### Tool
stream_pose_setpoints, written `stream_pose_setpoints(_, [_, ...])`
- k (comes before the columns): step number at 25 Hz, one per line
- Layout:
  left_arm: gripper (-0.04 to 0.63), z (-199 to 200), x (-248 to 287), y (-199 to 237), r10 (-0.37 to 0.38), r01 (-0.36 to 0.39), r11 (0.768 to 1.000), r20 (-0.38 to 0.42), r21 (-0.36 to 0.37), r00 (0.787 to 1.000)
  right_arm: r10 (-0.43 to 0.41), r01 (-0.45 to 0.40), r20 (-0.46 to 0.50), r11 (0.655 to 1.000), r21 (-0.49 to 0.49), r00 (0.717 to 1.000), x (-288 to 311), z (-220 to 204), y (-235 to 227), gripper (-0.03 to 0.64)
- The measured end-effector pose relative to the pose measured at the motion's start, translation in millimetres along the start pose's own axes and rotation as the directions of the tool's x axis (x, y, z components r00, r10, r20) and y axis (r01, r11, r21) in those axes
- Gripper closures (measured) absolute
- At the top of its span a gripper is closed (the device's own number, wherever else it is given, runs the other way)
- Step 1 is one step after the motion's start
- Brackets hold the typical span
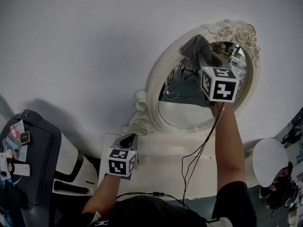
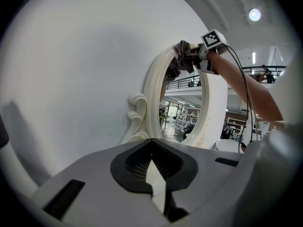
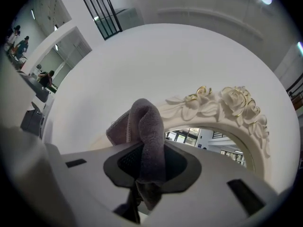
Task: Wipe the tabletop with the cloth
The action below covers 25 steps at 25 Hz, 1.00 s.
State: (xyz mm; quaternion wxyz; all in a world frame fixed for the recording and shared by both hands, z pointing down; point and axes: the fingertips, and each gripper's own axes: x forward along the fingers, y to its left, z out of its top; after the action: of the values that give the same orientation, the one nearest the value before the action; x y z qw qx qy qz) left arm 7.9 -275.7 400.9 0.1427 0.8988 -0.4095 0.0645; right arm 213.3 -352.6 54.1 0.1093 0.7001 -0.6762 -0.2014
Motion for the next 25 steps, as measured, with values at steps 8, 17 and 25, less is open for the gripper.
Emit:
stream_pose_setpoints(8, [0.589, 1.9, 3.6, 2.4, -0.016, 0.016, 1.000, -0.001, 0.004, 1.000, -0.051, 0.051, 0.005, 0.998, 0.032, 0.999, -12.2, 34.8, -49.7, 0.535])
stream_pose_setpoints(17, [0.589, -1.0, 10.2, -4.4, -0.053, 0.053, 0.998, -0.011, 0.013, 0.999, -0.050, 0.053, -0.056, 0.997, 0.064, 0.997, -25.3, 56.3, -81.8, 0.535])
stream_pose_setpoints(25, [0.589, -1.9, 15.1, -8.1, -0.074, 0.074, 0.997, -0.025, 0.025, 0.997, -0.095, 0.103, -0.063, 0.982, 0.156, 0.993, -40.9, 68.1, -136.0, 0.534])
